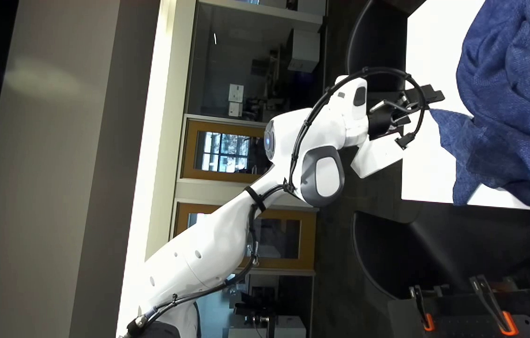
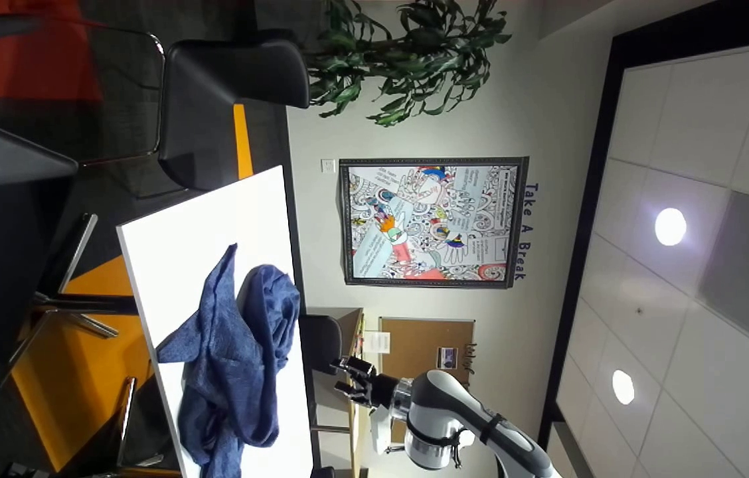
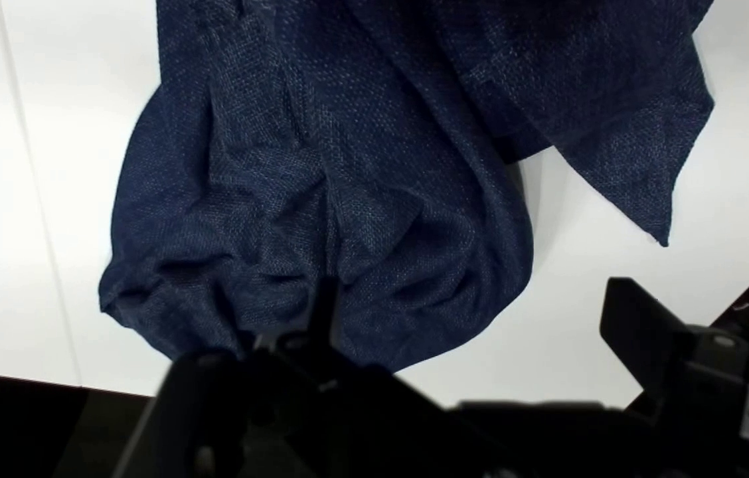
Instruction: Gather the cloth
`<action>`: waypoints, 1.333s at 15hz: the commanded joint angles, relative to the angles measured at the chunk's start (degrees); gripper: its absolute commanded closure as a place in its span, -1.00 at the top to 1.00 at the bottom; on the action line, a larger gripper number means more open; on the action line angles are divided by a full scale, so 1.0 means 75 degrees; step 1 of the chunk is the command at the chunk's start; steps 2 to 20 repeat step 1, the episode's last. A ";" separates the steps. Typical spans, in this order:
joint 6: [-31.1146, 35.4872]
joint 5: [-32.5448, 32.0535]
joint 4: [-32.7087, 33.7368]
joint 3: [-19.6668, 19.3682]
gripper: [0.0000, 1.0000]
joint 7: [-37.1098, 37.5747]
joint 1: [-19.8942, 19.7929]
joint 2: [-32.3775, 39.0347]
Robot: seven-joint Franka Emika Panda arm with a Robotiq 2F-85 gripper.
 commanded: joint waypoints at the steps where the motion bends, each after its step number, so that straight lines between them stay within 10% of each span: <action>1: -0.0018 0.0057 0.0003 -0.0277 1.00 -0.0026 0.0285 -0.0003; 20: -0.0018 0.0057 0.0003 -0.0277 1.00 -0.0026 0.0285 -0.0003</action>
